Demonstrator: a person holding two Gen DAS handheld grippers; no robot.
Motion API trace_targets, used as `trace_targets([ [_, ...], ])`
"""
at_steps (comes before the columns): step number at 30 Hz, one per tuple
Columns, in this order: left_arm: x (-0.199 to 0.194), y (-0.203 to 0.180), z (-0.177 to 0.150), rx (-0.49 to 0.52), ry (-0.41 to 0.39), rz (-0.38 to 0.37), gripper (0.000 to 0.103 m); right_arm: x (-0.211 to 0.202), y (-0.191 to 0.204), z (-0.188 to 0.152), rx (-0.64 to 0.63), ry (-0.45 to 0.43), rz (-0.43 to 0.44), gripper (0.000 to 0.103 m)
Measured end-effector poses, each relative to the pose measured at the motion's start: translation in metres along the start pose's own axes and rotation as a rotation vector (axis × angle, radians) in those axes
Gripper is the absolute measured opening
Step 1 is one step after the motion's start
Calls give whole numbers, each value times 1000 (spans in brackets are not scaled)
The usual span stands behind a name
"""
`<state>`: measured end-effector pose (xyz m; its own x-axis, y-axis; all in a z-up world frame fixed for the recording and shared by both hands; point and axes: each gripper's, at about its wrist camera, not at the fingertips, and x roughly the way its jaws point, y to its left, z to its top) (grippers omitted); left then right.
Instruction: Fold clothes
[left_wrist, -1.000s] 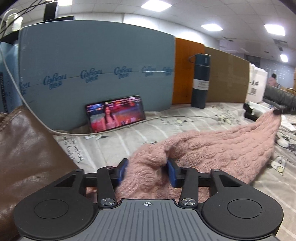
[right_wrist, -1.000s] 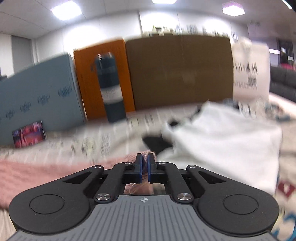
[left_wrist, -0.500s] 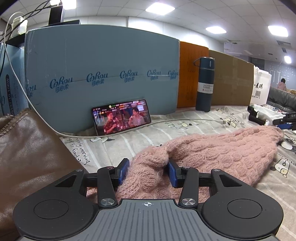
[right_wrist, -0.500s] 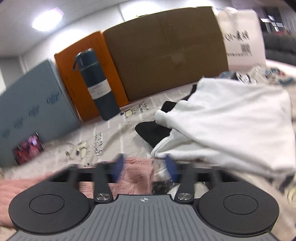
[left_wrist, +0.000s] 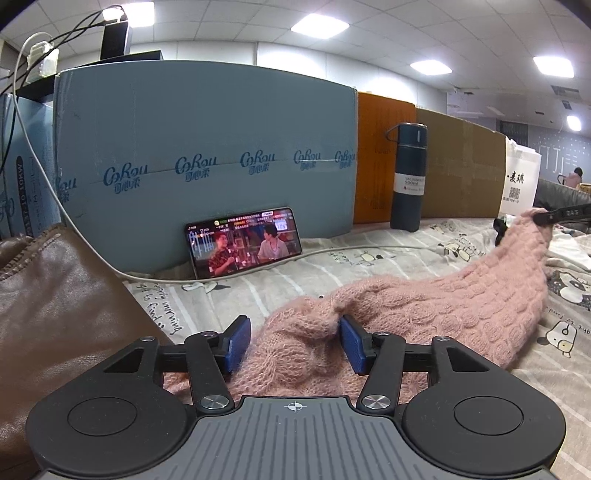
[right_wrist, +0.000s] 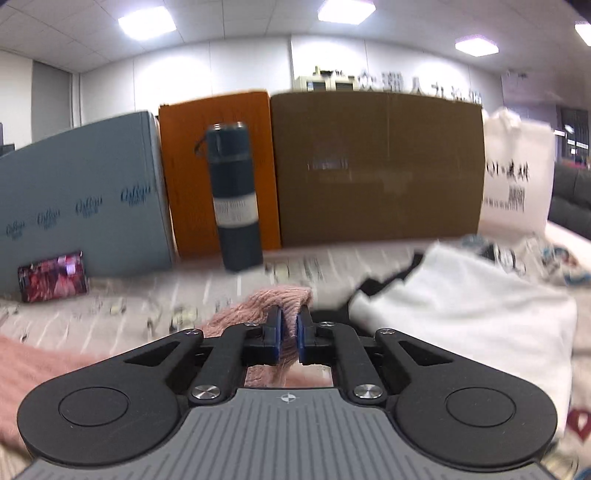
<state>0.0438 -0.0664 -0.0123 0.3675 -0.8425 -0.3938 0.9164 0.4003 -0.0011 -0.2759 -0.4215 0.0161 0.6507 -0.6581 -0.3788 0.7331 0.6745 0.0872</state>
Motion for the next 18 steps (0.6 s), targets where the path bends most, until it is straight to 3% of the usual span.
trace_targets([
  [5,-1,-1,0,1,-6,4,63,30,-11,-23,57,162,-45,8],
  [9,-2,-1,0,-5,-10,17,70,29,-19,-33,108,167,-43,16],
  [10,-5,0,1,-12,-19,23,72,24,-20,-32,126,154,-51,32],
  [11,-8,0,2,-20,-29,29,74,17,-20,-31,148,140,-63,56],
  [14,-20,3,6,-60,-62,49,80,-10,-24,-30,264,115,-46,72],
  [18,-35,6,6,-112,-105,84,84,-30,-32,-38,497,194,64,78],
])
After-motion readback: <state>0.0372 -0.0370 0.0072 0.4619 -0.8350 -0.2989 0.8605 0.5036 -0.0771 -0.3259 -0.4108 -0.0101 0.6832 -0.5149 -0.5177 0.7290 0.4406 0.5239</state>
